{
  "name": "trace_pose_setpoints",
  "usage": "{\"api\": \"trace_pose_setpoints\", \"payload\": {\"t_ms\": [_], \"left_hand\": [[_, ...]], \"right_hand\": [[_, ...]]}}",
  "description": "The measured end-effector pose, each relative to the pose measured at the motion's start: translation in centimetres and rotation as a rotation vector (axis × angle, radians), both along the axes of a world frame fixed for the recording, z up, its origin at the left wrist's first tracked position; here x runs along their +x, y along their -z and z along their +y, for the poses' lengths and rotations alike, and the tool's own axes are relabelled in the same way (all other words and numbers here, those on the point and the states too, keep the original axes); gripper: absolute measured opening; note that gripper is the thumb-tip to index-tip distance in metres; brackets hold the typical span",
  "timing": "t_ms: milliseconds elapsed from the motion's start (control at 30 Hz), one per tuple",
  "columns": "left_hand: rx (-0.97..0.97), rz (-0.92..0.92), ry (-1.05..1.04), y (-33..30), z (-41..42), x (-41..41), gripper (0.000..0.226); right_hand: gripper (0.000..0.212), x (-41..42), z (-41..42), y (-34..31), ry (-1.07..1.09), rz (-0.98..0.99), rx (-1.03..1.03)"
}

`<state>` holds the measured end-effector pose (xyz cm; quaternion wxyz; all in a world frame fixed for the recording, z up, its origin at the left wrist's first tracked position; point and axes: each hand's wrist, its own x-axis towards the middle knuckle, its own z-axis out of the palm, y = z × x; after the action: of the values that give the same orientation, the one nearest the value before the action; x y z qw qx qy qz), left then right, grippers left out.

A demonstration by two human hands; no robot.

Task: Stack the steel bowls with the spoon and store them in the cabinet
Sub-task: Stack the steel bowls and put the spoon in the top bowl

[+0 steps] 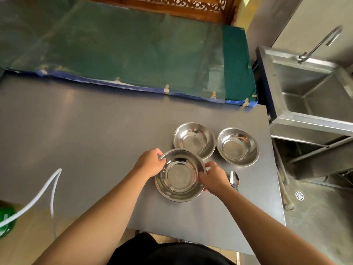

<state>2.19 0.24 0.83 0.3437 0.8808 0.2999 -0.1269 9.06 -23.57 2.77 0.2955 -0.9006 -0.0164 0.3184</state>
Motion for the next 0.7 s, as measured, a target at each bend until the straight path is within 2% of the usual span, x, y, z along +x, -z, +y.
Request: {"api": "trace_pose_setpoints", "payload": {"t_ms": [367,700], "left_hand": [[-0.015,-0.097,0.115,-2.6,3.1,7.4,0.022],[-0.130,-0.080,0.159,-1.1,2.9,14.3,0.017]], "right_hand": [[0.034,5.3,2.2,-2.1,0.122,-0.118,0.013],[0.044,11.0,1.7,-0.2,0.274,-0.068,0.028]]}}
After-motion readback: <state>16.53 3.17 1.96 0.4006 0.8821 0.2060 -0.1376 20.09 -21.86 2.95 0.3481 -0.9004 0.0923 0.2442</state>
